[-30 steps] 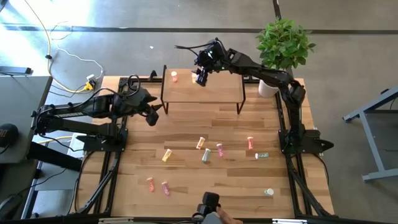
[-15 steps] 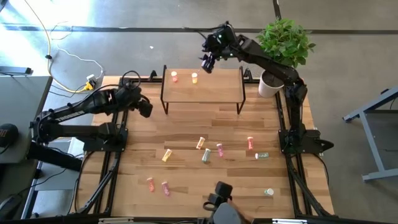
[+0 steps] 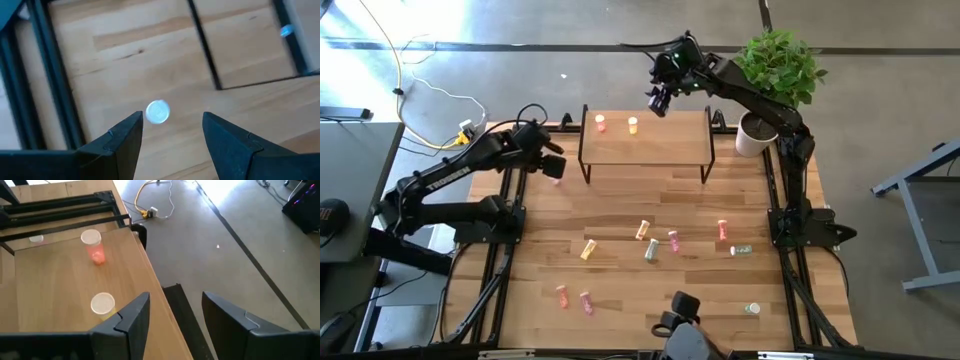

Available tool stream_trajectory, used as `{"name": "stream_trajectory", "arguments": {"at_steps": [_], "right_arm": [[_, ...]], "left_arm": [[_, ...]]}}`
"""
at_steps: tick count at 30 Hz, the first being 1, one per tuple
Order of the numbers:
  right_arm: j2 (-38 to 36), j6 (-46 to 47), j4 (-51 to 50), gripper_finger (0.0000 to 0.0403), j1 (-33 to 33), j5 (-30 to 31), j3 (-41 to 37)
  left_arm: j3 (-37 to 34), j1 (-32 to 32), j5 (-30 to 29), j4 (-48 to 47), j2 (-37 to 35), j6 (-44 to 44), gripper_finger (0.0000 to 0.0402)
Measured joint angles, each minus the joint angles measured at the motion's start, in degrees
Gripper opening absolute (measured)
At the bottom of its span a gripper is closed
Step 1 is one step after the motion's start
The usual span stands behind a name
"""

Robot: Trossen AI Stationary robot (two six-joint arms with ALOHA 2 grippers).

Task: Pick and place medicine bottles onto shelf by color
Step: Put the bottom pink pill bottle on the shelf aligned with the pink pill bottle

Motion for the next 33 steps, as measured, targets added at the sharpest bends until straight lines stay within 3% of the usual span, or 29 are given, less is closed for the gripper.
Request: {"name": "stream_trajectory", "arguments": {"at_steps": [6, 11, 19, 33], "right_arm": [[0.0, 0.09, -1.1, 0.0172, 0.0, -0.13, 0.0], [0.0, 0.03, -1.7, 0.0172, 0.0, -0.13, 0.0], [0.0, -0.02, -1.87, 0.0172, -0.02, -0.13, 0.0], [0.0, -0.02, -2.84, 0.0172, 0.0, -0.11, 0.0]], "left_arm": [[-0.01, -1.4, 0.59, -1.97, -0.5, -1.57, 0.0195], [-2.05, -9.22, 2.3, -1.46, -1.85, -6.79, 0.0195], [-6.98, -26.57, 5.58, 0.41, -2.51, -24.66, 0.0195], [-7.04, -58.0, 7.34, 0.46, -1.75, -64.88, 0.0195]]}}
